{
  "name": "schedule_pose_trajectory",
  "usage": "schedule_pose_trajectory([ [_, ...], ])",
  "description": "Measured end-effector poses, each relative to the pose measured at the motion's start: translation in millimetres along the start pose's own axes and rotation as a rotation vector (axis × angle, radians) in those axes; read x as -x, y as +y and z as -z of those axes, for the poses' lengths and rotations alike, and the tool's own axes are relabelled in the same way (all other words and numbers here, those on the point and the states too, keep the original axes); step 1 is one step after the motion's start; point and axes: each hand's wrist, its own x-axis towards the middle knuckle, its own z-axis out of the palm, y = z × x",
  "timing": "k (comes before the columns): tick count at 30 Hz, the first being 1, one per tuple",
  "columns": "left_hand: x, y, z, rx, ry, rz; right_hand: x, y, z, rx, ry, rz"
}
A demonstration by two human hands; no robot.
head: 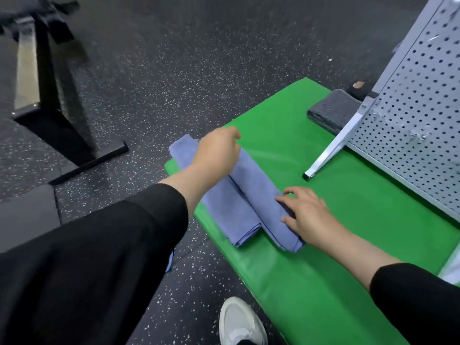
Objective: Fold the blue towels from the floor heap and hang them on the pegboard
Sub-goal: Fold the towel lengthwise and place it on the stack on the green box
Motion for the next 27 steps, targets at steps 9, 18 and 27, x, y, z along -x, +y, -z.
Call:
schedule_pose_trajectory([
  [9, 39, 31, -35, -0.347, -0.357, -0.307, -13, -16, 16, -0.004, 0.147, 0.068],
  [18, 97, -50, 49, -0.072, -0.033, -0.001, -30, -121, 64, -0.113, 0.203, 0.321],
  [27, 227, -213, 126, -0.156, 0.062, 0.341, -35, -319, 50, 0.277, -0.317, 0.568],
])
